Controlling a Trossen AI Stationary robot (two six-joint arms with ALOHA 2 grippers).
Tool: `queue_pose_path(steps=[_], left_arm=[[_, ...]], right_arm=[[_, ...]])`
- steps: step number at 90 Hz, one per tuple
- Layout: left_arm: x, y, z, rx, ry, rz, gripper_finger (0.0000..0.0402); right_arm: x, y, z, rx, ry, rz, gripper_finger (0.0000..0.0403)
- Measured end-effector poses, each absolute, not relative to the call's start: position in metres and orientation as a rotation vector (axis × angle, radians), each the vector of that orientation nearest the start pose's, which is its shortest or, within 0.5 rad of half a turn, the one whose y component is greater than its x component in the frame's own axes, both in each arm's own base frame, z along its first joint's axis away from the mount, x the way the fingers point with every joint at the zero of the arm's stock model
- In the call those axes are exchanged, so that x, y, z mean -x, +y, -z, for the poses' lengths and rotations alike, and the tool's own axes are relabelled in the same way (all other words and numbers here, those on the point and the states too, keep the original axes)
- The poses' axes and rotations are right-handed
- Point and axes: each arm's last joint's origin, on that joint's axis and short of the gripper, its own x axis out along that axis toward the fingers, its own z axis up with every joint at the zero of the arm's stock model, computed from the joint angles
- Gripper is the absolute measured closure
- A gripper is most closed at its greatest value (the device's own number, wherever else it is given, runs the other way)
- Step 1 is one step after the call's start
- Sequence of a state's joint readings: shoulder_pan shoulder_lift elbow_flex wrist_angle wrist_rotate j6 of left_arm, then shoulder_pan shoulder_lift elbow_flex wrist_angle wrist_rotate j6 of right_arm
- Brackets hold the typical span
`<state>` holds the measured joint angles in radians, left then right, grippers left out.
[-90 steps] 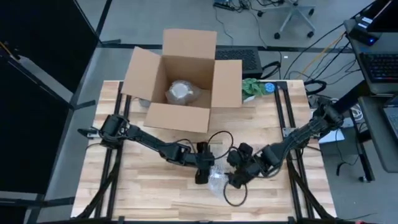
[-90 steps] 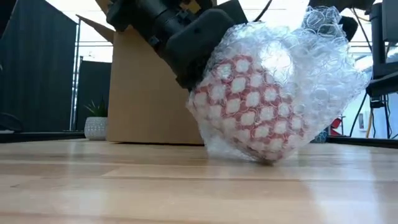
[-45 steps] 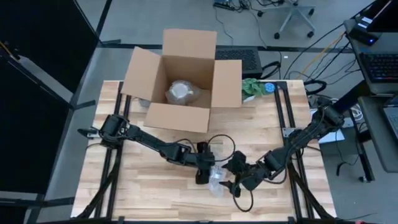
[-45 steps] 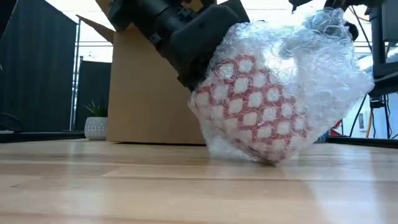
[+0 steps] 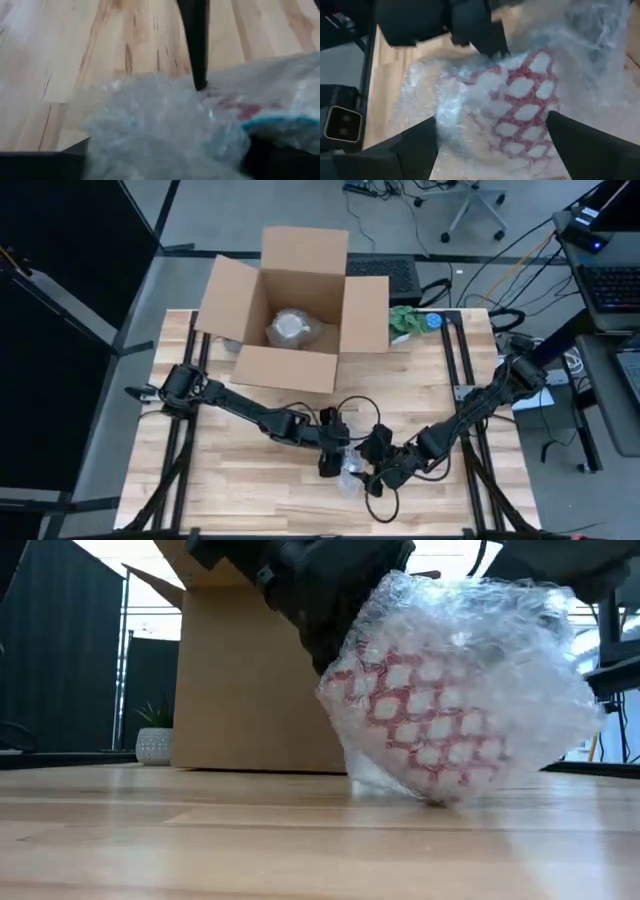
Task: Wrap mug
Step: Wrap the red mug with bubble wrap
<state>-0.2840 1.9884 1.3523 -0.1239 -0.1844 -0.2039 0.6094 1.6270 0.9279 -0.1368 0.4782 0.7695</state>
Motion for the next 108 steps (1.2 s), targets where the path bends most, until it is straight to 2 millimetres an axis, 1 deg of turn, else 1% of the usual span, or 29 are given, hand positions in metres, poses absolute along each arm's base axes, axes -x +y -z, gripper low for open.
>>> queue_pose_path(steps=[10,18,25,43,51,56,67,81,89,102,108], left_arm=[[-0.414,-0.115,-0.182,0.019,0.743,0.02,0.0164],[-0.415,-0.114,-0.182,0.02,0.742,0.017,0.0164],[-0.415,-0.114,-0.182,0.021,0.742,0.016,0.0164],[-0.415,-0.114,-0.183,0.02,0.741,0.017,0.0164],[-0.415,-0.114,-0.183,0.02,0.74,0.015,0.0164],[-0.415,-0.113,-0.183,0.022,0.74,0.015,0.0164],[-0.415,-0.115,-0.184,0.045,0.748,0.032,0.0164],[-0.412,-0.116,-0.193,0.027,0.875,0.029,0.0164],[-0.41,-0.116,-0.196,0.017,0.921,0.028,0.0164],[-0.411,-0.117,-0.203,0.016,0.937,0.037,0.0164],[-0.41,-0.118,-0.207,0.012,0.956,0.039,0.0164]], right_arm=[[-0.273,0.174,-0.186,-0.3,0.705,0.161,0.0075],[-0.273,0.173,-0.185,-0.286,0.7,0.174,0.0106],[-0.273,0.172,-0.185,-0.275,0.706,0.183,0.0151],[-0.272,0.17,-0.184,-0.258,0.711,0.204,0.0281],[-0.272,0.17,-0.184,-0.248,0.712,0.21,0.0334],[-0.271,0.17,-0.183,-0.239,0.713,0.211,0.0361],[-0.269,0.174,-0.183,-0.236,0.689,0.23,0.0364],[-0.268,0.177,-0.18,-0.23,0.648,0.276,0.0364],[-0.274,0.18,-0.172,-0.227,0.631,0.289,0.0363],[-0.283,0.187,-0.153,-0.212,0.598,0.305,0.0362],[-0.286,0.187,-0.15,-0.188,0.591,0.294,0.0363]])
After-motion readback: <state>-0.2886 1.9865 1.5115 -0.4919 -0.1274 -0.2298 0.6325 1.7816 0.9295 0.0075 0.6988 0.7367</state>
